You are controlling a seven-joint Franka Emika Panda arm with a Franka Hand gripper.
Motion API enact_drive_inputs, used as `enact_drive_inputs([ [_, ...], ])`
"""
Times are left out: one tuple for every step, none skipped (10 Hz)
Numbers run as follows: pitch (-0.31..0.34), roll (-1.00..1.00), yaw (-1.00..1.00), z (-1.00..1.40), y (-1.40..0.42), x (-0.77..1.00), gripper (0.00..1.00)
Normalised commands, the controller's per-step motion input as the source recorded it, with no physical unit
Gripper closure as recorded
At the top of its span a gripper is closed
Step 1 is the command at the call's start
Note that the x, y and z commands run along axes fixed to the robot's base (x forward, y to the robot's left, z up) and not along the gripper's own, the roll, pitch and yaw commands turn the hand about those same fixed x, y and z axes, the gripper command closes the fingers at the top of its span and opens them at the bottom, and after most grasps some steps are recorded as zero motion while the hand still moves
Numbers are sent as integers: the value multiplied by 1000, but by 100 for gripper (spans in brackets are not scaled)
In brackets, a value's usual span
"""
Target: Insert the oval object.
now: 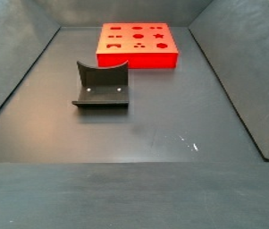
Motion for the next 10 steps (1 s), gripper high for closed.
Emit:
enact_drive_inputs([
  [0, 6, 0, -277, -123, 234, 100],
  [34, 86, 114, -411, -414, 529, 100],
  [60, 119, 186, -491, -500, 586, 100],
  [51, 106, 200, -543, -500, 529, 100],
  [43, 117, 174, -600, -437, 417, 100],
  [53, 160, 160, -663, -366, 391, 100],
  [89, 254, 149, -669, -277, 423, 100],
  [79, 211, 131, -743, -246, 286, 100],
  [61, 87, 117, -660, -251, 163, 100],
  [19, 0, 149, -560, -237, 186, 100],
])
